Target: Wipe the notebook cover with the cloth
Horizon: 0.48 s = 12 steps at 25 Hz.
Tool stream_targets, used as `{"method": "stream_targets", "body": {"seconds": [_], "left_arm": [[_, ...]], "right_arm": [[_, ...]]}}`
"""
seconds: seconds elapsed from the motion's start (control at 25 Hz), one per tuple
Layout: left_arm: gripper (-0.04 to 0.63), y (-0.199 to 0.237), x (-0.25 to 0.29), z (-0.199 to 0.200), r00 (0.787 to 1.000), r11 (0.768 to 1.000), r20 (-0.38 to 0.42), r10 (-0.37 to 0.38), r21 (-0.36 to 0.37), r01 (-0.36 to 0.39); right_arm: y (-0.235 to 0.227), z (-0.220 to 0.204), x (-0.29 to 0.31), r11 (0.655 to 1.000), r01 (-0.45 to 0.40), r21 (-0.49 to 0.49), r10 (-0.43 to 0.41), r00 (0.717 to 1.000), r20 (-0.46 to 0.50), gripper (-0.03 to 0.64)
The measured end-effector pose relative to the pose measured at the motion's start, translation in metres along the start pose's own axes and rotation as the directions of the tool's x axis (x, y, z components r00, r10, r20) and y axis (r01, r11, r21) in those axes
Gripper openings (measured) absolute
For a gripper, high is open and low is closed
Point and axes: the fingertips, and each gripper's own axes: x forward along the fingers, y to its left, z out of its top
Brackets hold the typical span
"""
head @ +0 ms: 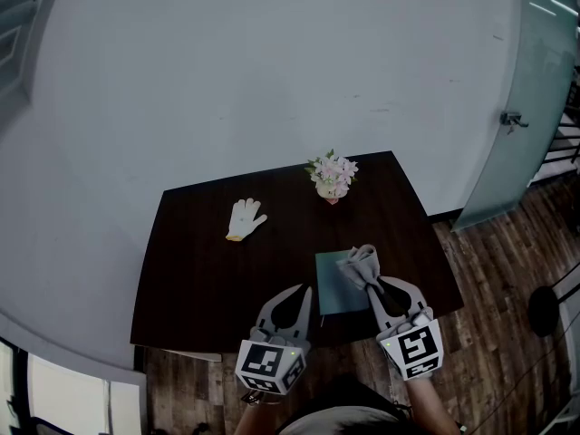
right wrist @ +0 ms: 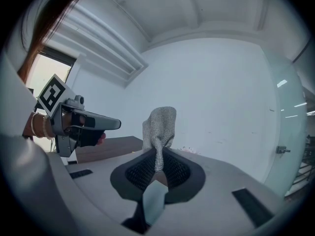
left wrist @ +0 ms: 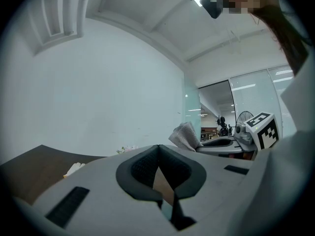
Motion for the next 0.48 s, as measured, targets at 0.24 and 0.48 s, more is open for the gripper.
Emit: {"method": "stream_targets", "body": {"seconds": [0.24,0.48], "left_arm": [[0.018,-0.0038,0.0029,0.0038,1.000,1.000,0.013,-0.007,-0.006,0.007],[0.018,-0.0072,0.0021,0.0062,1.000,1.000,0.012,-0.010,-0.009,0.010]], "right_arm": [[-0.0050,0.0006,-0.0018,1.000,0.007,-0.003,-0.007,1.000,0.005,0.040],[-0.0064,-0.0013,-0.0049,1.000,0.009,0.002,-0.009,1.000,0.002,0.040]]}}
